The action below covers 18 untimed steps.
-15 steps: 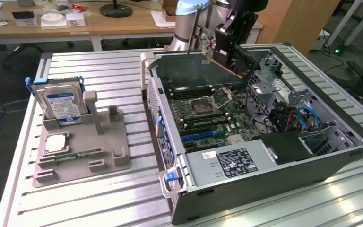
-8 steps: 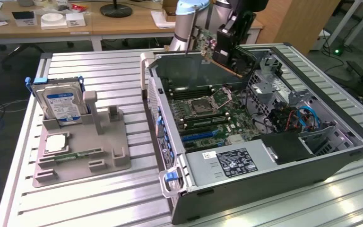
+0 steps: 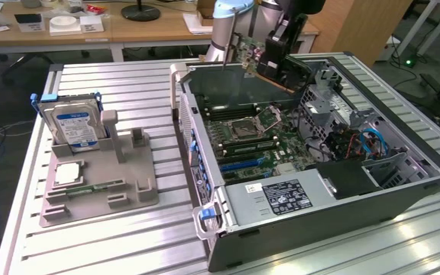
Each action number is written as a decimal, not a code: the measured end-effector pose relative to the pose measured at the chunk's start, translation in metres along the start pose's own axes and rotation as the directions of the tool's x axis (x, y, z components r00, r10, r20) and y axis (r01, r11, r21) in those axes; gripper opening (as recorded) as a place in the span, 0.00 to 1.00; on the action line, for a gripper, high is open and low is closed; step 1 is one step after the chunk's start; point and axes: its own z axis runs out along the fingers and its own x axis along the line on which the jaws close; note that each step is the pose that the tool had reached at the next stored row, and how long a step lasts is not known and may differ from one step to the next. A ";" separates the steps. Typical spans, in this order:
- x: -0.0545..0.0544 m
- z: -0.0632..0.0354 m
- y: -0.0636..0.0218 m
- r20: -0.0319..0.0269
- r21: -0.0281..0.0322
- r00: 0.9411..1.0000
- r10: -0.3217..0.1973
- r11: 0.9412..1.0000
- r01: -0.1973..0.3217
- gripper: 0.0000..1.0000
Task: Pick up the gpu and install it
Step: 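Insert the gpu into the slot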
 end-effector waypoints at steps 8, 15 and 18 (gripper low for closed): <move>0.000 0.0000 -0.0001 -0.004 -0.002 0.995 -0.098 0.995 0.098 0.28; 0.000 0.0000 -0.0001 -0.008 -0.003 0.983 -0.183 0.983 0.183 0.28; 0.000 0.0001 -0.0001 -0.009 -0.004 0.978 -0.208 0.978 0.208 0.28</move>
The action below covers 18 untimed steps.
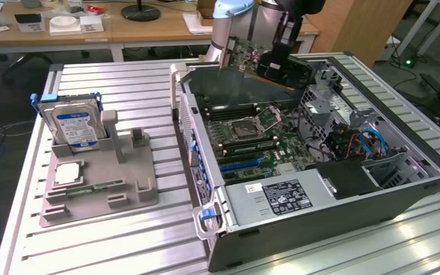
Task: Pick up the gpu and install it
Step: 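Insert the gpu into the slot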
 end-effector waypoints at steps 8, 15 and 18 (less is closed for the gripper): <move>0.000 0.0005 -0.0003 -0.001 0.004 0.996 -0.093 0.996 0.093 0.28; 0.000 0.0023 -0.0004 0.019 0.045 0.990 -0.142 0.989 0.141 0.28; 0.000 0.0024 -0.0005 0.019 0.045 0.987 -0.159 0.986 0.158 0.28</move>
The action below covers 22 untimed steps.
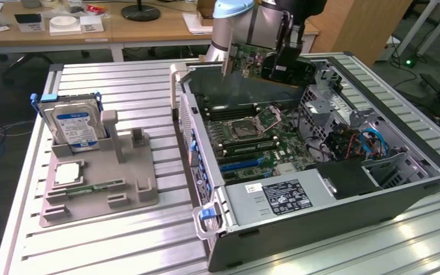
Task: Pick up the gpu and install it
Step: 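Insert the gpu into the slot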
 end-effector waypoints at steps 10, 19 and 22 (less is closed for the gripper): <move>0.000 0.0003 -0.0006 0.001 -0.003 0.997 -0.071 0.997 0.071 0.28; -0.001 0.0005 -0.0013 0.001 -0.006 0.988 -0.154 0.988 0.154 0.28; -0.001 0.0006 -0.0013 0.002 -0.008 0.980 -0.200 0.980 0.200 0.28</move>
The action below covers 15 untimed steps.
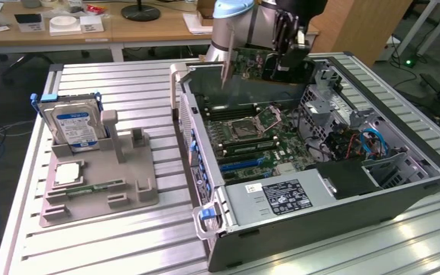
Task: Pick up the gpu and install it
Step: 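Insert the gpu into the slot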
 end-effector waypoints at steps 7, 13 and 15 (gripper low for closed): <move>0.000 0.0004 -0.0001 0.001 0.001 0.996 -0.091 0.996 0.091 0.28; 0.000 0.0020 -0.0001 0.005 0.036 0.995 -0.099 0.994 0.099 0.28; 0.000 0.0025 0.0000 0.005 0.036 0.994 -0.105 0.994 0.105 0.28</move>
